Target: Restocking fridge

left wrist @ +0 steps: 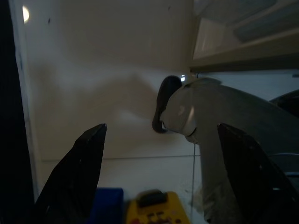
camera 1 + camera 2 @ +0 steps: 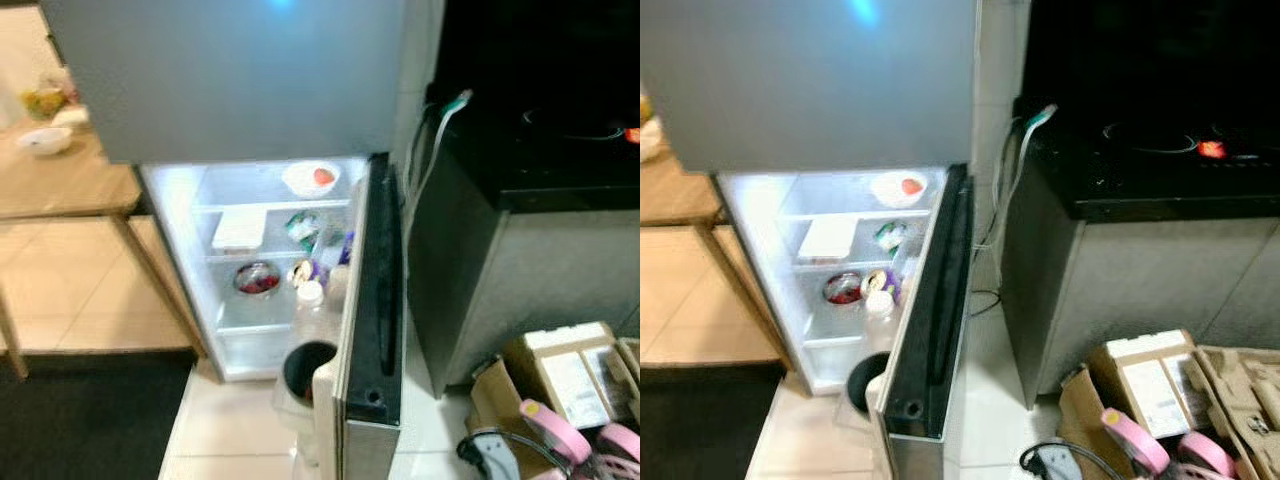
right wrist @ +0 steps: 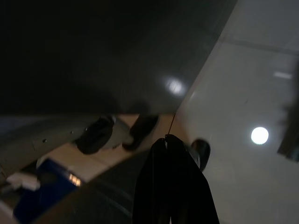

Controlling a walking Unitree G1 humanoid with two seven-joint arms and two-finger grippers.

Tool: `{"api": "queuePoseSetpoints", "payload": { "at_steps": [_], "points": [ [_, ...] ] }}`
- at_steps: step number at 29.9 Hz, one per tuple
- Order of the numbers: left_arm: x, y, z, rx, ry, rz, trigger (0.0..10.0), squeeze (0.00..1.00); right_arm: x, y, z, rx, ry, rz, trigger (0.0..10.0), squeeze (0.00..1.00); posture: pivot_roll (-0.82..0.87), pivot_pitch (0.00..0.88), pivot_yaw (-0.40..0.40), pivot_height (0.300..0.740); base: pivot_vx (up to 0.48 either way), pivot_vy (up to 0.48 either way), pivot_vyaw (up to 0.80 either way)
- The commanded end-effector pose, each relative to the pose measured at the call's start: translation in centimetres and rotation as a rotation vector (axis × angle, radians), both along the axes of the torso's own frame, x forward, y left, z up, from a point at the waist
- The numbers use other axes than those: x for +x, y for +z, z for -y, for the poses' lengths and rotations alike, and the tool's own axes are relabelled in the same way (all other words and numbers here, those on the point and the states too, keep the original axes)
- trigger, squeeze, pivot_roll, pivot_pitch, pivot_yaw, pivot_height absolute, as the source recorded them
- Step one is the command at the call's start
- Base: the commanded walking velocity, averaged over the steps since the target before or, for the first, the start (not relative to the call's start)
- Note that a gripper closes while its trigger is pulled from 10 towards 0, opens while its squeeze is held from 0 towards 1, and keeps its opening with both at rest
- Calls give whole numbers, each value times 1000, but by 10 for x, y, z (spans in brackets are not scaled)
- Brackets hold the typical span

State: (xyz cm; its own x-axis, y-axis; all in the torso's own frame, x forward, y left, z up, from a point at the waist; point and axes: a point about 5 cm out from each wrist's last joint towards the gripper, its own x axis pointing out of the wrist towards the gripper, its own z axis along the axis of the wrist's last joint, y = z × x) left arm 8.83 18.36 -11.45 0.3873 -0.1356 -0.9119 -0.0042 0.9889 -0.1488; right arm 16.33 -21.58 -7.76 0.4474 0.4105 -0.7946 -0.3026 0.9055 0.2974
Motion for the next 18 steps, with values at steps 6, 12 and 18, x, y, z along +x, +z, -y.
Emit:
{"api": "queuePoseSetpoints", "payload": {
  "at_steps": [6,12,18],
  "points": [
    [-20,-5,8,-19,-23,-89,10000,0,-4,-2,10,-84,-86,1,10000,0,-102,0,-20,740,0,0,0],
    [-20,-5,8,-18,-19,-92,10000,0,1,0,9,-60,-99,29,10000,0,-102,0,-20,740,0,0,0],
    [-20,-6,8,-13,-21,-96,10000,0,17,7,5,-33,-101,81,10000,0,-103,0,-20,740,0,0,0]
  ]
}}
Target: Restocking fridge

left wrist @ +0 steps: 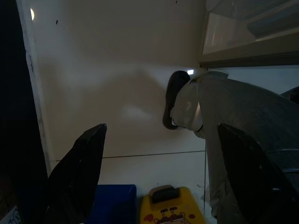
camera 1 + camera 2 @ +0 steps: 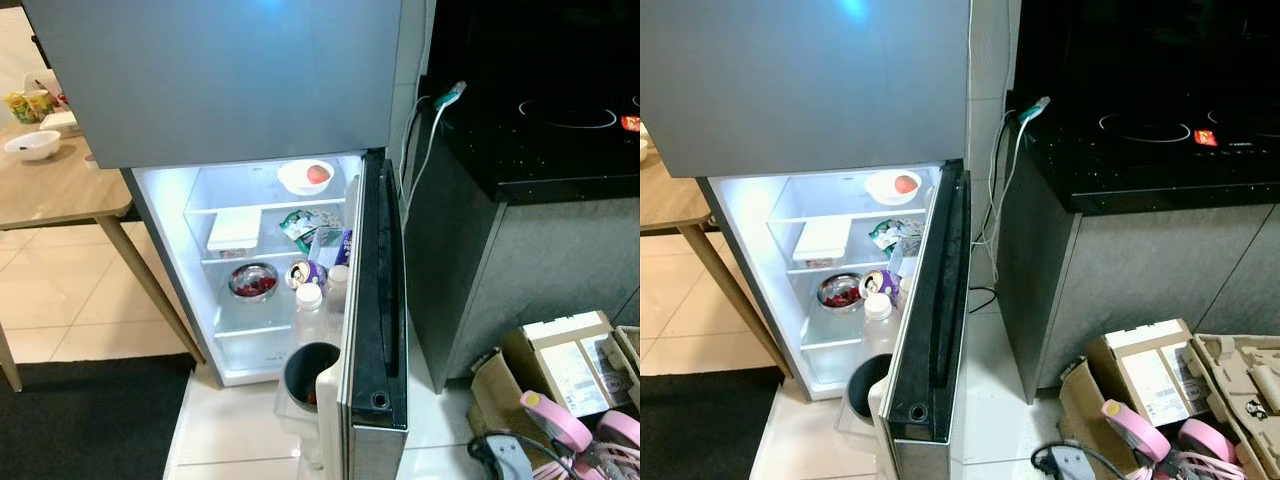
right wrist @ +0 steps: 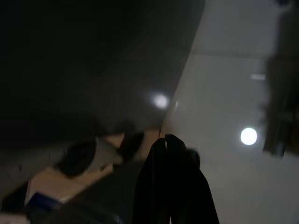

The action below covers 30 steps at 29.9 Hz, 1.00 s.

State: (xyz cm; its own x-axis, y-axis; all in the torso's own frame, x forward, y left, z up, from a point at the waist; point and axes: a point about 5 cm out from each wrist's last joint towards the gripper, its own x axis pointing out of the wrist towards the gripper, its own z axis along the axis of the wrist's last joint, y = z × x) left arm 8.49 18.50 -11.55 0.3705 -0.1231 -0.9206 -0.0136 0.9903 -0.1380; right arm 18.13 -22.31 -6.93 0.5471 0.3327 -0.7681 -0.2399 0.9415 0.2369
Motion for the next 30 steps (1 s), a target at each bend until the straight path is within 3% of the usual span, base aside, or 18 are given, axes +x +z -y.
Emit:
{"api": "queuePoseSetpoints", "payload": {
  "at_steps": [1,7,17,30],
  "points": [
    [-16,-5,10,-26,-25,-76,10000,0,-1,-1,-2,6,-9,-1,10000,0,-103,0,-20,740,0,0,0],
    [-15,-5,11,-28,-22,-76,10000,0,-6,-4,-3,3,-8,-15,10000,0,-101,0,-20,740,-122,0,0],
    [-16,-5,11,-26,-30,-81,10000,0,-38,-17,5,-36,-52,-120,10000,0,-101,0,-20,740,-286,0,0],
    [-17,-5,10,-23,-34,-86,10000,0,-60,-24,9,-62,-77,-185,10000,0,-107,0,-18,740,-335,0,0]
  ]
}}
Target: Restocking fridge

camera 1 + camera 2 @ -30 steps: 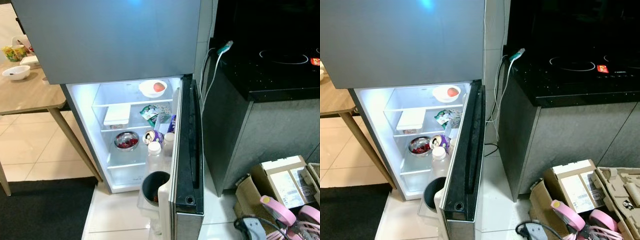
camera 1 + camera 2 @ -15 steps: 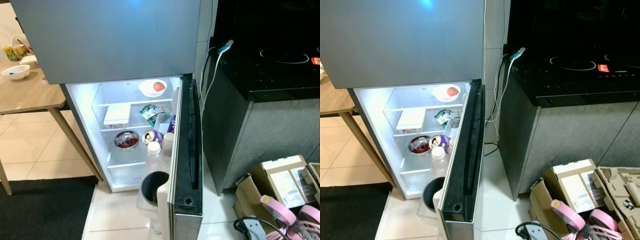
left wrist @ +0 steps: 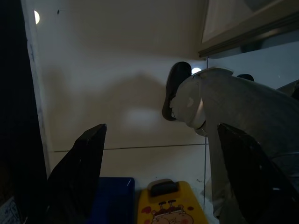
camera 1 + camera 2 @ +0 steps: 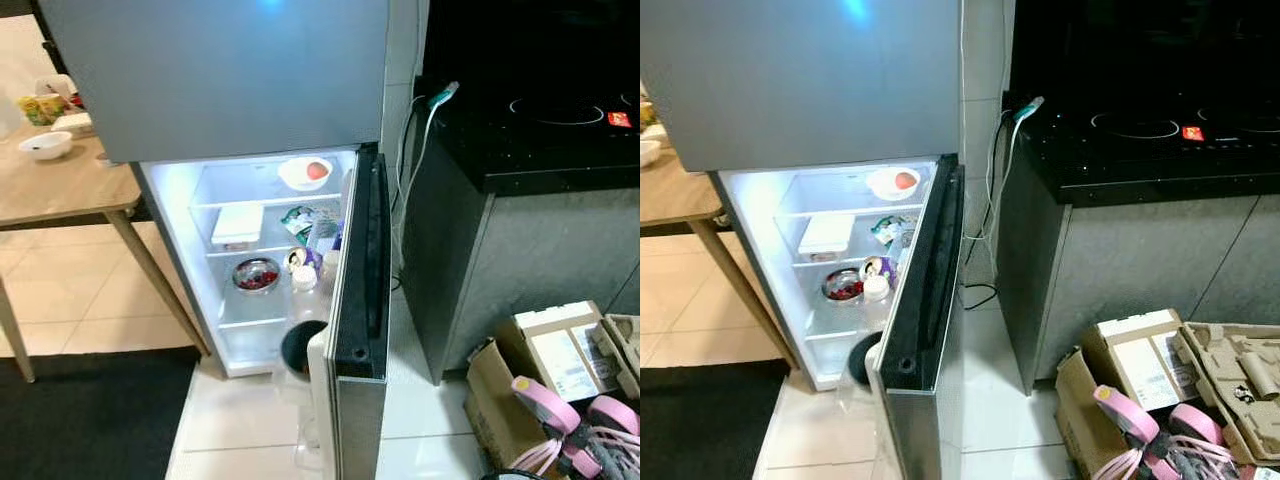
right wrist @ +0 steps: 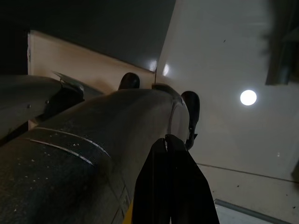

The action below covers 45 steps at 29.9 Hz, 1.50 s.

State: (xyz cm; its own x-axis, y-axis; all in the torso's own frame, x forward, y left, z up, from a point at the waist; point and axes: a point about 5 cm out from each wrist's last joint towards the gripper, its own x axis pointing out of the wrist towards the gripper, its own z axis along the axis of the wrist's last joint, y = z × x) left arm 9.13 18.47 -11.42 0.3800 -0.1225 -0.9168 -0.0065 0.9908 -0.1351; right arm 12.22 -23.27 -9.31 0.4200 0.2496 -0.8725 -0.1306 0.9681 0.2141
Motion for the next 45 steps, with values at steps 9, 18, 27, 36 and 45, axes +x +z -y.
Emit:
{"api": "queuePoseSetpoints", "payload": {
  "at_steps": [9,18,27,36,45],
  "points": [
    [-23,-6,9,-24,-29,-100,10000,0,-4,-2,-3,-9,8,-18,10000,0,-108,0,-17,740,-356,0,0],
    [-23,-6,9,-18,-22,-96,10000,0,7,1,-3,-30,14,11,10000,0,-108,0,-17,740,-262,0,0],
    [-23,-6,9,-9,-41,-98,10000,0,23,7,-2,-33,56,58,10000,0,-108,0,-17,740,0,0,335],
    [-23,-6,10,-9,-40,-99,10000,0,19,5,-2,-48,59,46,10000,0,-110,0,-18,740,0,0,751],
    [-19,-5,9,-8,-42,-63,10000,0,21,7,12,-181,-20,45,10000,0,-110,0,-17,740,0,0,248]
  ]
}}
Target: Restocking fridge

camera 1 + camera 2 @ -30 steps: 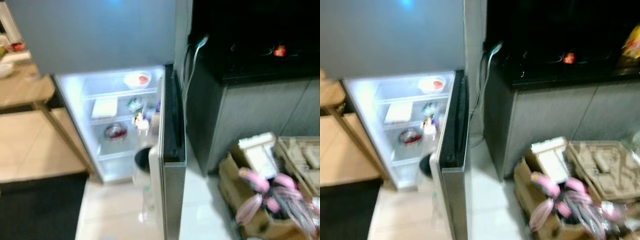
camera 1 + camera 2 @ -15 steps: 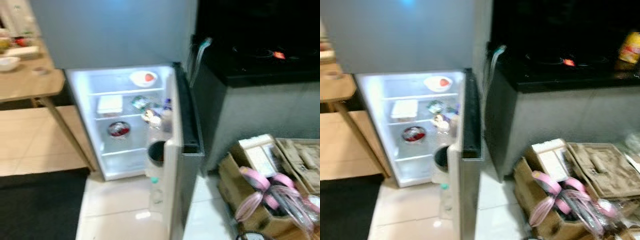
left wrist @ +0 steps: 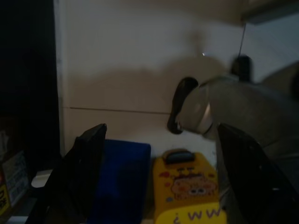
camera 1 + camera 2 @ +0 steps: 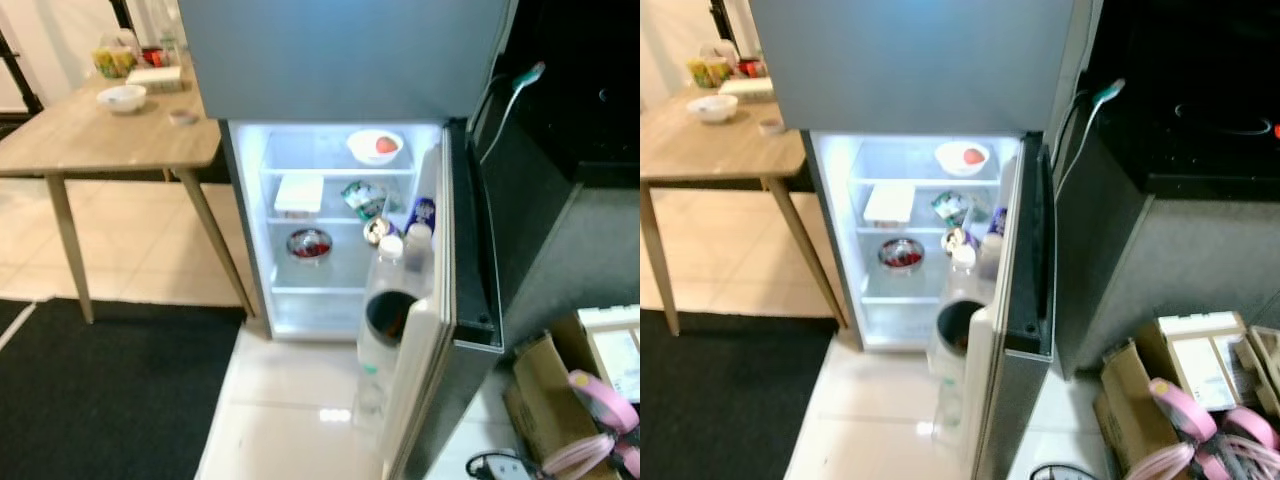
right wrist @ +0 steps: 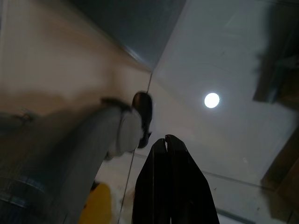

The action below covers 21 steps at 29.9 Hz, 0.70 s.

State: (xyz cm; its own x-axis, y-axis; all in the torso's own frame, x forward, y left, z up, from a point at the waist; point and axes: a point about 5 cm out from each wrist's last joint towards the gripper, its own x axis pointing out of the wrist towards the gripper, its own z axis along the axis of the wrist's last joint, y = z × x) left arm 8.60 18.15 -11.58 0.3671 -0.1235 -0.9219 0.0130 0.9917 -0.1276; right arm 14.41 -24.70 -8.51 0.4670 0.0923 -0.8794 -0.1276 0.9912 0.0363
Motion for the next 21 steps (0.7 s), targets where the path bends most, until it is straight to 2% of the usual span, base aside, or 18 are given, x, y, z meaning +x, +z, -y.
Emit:
{"api": "queuePoseSetpoints", "payload": {
  "at_steps": [1,3,7,11,12,17,19,21],
  "points": [
    [-13,-3,6,-13,-24,-52,10000,0,0,-1,-1,-14,-11,-5,10000,0,-110,0,-17,740,0,0,0],
    [-13,-3,6,-13,-24,-52,10000,0,0,-1,-1,-14,-11,-5,10000,0,-110,0,-17,740,0,0,0],
    [-12,-3,4,-5,-19,-50,10000,0,4,1,1,-31,-34,15,10000,0,-110,0,-17,740,0,-462,0],
    [-10,-3,2,1,-10,-46,10000,0,9,4,7,-90,-51,27,10000,0,-110,0,-17,740,0,-322,0],
    [-10,-3,1,3,-2,-45,10000,0,15,8,13,-122,-88,58,10000,0,-110,0,-17,740,0,0,0],
    [-10,-3,1,0,2,-46,10000,0,24,13,17,-129,-132,103,10000,0,-110,0,-17,740,0,0,0],
    [-11,-3,2,-3,1,-48,10000,0,30,16,17,-112,-156,130,10000,0,-110,0,-17,740,0,0,0],
    [-11,-3,2,-8,0,-50,10000,0,55,29,15,-46,-193,229,10000,0,-110,0,-17,740,0,0,0]
  ]
}}
